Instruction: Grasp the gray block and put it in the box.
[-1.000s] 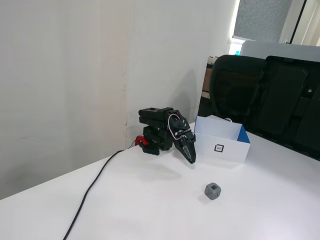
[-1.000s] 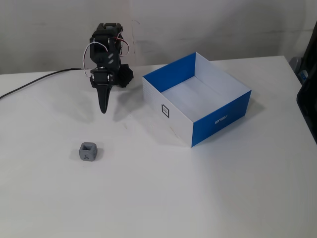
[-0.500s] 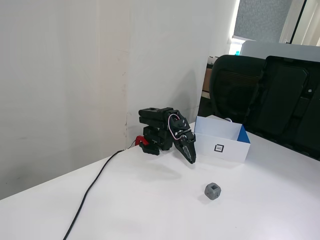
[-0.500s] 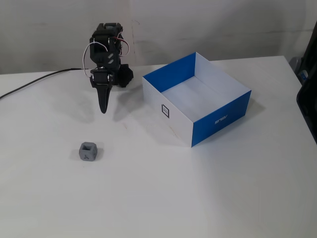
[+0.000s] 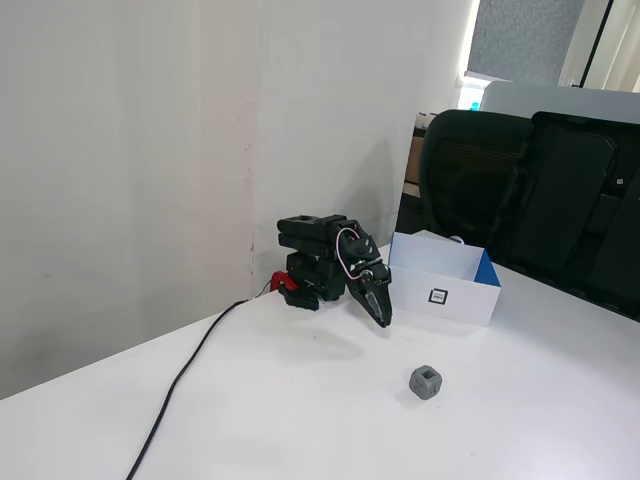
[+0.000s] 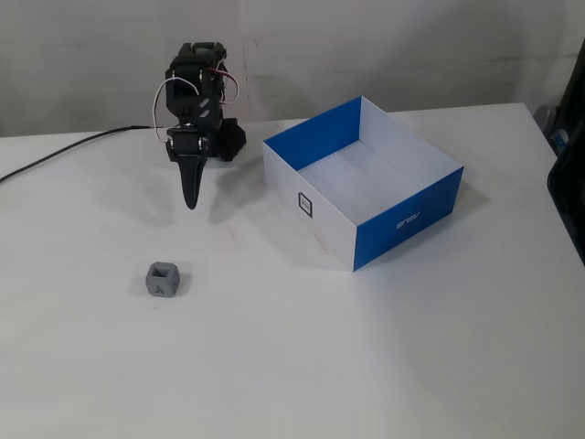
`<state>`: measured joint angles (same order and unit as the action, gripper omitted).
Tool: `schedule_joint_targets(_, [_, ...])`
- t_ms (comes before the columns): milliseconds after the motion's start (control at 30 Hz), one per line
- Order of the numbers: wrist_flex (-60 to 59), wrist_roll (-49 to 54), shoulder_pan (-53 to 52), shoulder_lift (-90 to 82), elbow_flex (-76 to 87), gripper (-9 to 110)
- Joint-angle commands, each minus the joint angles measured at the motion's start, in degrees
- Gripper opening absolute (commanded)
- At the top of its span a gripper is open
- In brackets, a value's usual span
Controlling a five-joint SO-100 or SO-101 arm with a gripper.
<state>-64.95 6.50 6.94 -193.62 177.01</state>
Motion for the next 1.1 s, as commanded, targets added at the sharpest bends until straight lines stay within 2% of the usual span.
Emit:
schedule_joint_targets(0, [-0.18,-0.18,-0.26,-0.88,1.85,0])
schedule_joint_targets(933, [-0.18,0.18,-0.97,-0.88,1.85,0])
schedule_joint_targets(1067, [2.81,-0.53,0.09,-0.88,2.55,0])
